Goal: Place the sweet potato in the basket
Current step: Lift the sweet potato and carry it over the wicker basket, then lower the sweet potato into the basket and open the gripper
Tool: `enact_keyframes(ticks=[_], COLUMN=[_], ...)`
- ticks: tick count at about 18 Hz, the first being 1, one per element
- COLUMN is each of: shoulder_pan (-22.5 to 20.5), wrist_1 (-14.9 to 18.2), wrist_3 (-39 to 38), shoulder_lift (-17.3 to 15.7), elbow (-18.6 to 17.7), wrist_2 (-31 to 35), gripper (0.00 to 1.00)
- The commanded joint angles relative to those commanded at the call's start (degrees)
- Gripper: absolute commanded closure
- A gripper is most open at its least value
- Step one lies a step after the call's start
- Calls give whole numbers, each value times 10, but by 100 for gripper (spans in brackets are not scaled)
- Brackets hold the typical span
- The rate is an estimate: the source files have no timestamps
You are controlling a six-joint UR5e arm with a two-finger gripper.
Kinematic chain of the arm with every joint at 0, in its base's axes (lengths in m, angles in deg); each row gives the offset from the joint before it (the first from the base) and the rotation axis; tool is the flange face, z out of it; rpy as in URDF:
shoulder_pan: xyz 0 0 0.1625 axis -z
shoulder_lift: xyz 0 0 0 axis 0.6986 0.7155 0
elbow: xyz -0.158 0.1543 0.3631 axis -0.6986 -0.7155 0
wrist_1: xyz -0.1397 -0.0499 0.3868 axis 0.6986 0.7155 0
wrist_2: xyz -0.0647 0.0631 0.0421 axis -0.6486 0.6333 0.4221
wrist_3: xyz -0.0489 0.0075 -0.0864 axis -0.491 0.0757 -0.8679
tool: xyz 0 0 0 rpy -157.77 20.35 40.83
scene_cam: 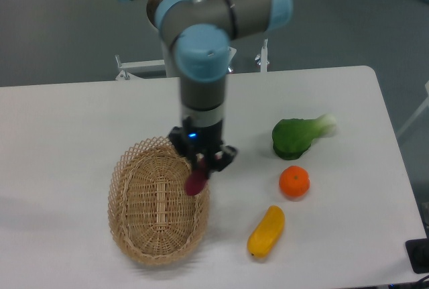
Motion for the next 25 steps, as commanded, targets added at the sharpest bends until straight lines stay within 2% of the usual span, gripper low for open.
enact_keyframes(ticks=[3, 5, 9, 13, 15, 16, 17, 18, 22, 25], shoulder_pan=[40, 49, 69, 70, 71, 71, 70, 70, 68, 32], wrist_1=[-11, -17, -33, -35, -36, -36, -36, -35, -34, -27], wrist_3=[1, 2, 3, 4, 4, 5, 5, 4, 8, 11], shoulder_lift=[38, 56, 73, 84, 84, 84, 83, 81, 71, 70], elbow=[-4, -2, -1, -3, -1, 0, 2, 5, 37, 77], wrist_2=[40, 47, 50, 57, 58, 58, 58, 59, 58, 58], gripper=[67, 67, 66, 64, 50, 32, 6, 0, 0, 0])
